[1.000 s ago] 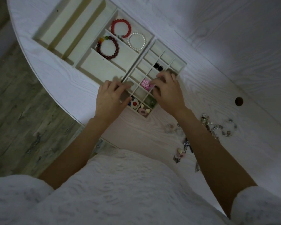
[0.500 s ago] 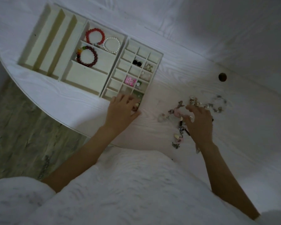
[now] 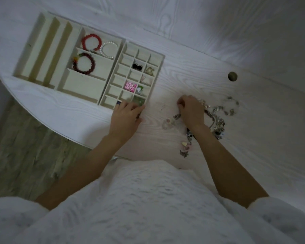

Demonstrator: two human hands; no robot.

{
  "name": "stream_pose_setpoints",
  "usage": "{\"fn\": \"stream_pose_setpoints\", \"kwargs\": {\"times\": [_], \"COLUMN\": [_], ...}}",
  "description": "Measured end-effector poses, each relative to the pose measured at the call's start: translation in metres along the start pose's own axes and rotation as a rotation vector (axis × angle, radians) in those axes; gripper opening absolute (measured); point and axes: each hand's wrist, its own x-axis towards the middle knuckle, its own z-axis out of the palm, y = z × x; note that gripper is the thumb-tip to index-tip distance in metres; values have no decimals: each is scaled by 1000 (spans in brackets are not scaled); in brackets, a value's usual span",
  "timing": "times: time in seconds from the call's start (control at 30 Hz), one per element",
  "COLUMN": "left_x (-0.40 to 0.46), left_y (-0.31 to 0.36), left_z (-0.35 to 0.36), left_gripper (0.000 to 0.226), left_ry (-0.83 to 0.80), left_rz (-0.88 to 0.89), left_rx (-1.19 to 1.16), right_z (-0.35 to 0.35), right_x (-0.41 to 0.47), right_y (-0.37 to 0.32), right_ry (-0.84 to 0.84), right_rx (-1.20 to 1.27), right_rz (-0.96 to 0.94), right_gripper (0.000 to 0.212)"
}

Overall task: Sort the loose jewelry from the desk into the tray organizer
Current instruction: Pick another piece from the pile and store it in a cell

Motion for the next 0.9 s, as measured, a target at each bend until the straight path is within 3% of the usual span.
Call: {"fn": "stream_pose_setpoints", "kwargs": {"times": [0.13, 0.23, 0.37, 0.53, 0.67, 0.9], "left_x": [0, -1, -1, -3, -3, -3], "left_y": [4, 4, 4, 3, 4, 8], "left_z": [2, 2, 2, 3, 3, 1], "left_gripper": [42, 42, 41, 40, 40, 39], "left_ry": [18, 23, 26, 24, 24, 52], "left_rz": [-36, -40, -50, -52, -48, -36], "left_rx": [3, 9, 21, 23, 50, 83], "right_z": [0, -7, -11, -17, -27, -61], "right_x": [10, 12, 15, 20, 11, -17], "right_y": [-1, 3, 1, -2, -6, -37], "right_ry": [22, 83, -10, -148, -151, -111], "right_rx": [-123, -16, 23, -92, 72, 679], "right_rz": [-64, 32, 110, -22, -57, 53], "right_gripper": [14, 18, 18, 14, 12, 8]}}
